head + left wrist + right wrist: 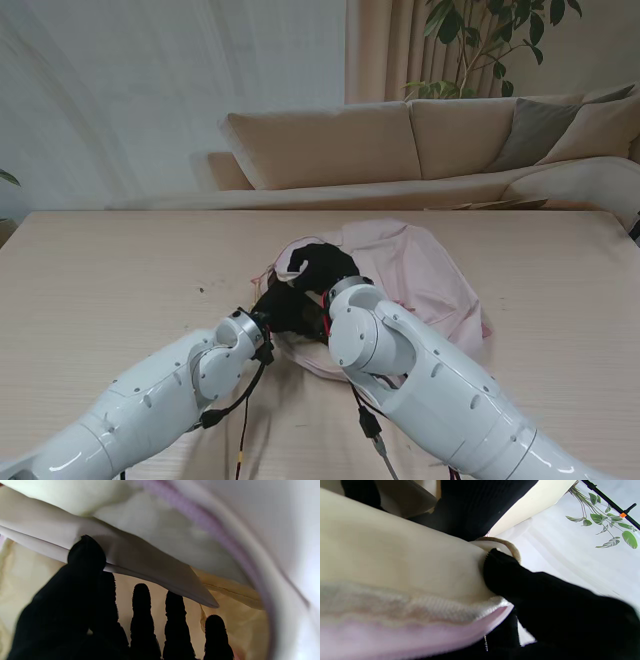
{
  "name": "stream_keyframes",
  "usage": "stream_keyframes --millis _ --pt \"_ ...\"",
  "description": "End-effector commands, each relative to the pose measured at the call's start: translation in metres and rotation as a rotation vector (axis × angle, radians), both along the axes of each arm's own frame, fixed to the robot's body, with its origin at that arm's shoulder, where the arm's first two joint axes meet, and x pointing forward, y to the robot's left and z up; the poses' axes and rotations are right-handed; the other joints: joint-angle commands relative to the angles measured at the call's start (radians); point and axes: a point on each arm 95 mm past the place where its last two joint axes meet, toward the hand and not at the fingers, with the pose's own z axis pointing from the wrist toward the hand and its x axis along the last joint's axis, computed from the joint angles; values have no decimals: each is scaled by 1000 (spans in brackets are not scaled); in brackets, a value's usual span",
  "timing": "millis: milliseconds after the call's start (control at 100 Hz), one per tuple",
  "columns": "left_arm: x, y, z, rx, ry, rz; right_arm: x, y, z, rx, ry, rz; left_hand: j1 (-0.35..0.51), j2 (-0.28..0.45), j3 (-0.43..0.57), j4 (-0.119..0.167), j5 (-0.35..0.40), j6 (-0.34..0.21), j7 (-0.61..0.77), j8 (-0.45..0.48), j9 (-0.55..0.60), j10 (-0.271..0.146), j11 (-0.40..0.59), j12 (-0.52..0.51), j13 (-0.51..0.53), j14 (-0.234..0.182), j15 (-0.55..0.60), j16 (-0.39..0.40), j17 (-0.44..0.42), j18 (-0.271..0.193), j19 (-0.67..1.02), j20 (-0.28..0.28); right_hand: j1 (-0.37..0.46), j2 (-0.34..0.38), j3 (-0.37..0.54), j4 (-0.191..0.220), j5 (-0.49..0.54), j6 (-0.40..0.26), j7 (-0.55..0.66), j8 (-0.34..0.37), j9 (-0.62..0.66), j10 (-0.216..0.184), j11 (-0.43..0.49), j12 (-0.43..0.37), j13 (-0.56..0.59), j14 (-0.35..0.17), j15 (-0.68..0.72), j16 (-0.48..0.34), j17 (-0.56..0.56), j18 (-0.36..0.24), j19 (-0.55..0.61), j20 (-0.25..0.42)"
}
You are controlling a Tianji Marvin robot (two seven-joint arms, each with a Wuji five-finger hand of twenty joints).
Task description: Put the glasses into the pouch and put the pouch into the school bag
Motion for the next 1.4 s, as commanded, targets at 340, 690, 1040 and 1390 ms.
stream_keyframes --millis 340,690,1040,1390 --pt "11 1 7 106 -29 47 -11 10 2 41 20 30 31 -50 45 43 24 44 87 -67 -18 -11 18 8 5 -7 58 35 -5 -20 140 -43 -18 -13 44 -28 34 -30 45 36 54 35 14 18 38 -29 21 7 0 -7 33 11" --pt "-25 19 21 167 100 92 -9 8 -5 34 17 -2 -240 0 2 16 -144 228 -395 -351 -75 88 -246 -255 20 51 -261 -184 -1 -8 225 -70 -15 -4 34 -27 24 -25 37 26 43 32 1 8 24 -30 16 5 -4 -8 29 10" --pt "-84 59 64 337 326 185 -7 1 -8 58 -11 -45 -146 116 -218 61 -9 223 -288 -247 83 122 -199 -203 124 91 -194 -129 2 -45 534 -3 -15 1 27 -25 1 -7 32 3 39 28 -34 -44 21 -28 -10 -6 0 -7 31 11" --pt "-95 84 57 164 256 267 -15 -1 -21 91 8 -60 -98 60 -53 32 79 166 -333 -313 139 110 -206 -212 173 74 -207 -146 23 -19 507 -65 -56 -9 25 -28 -19 20 20 -54 35 27 -93 -80 12 -22 -58 -24 -11 0 14 4"
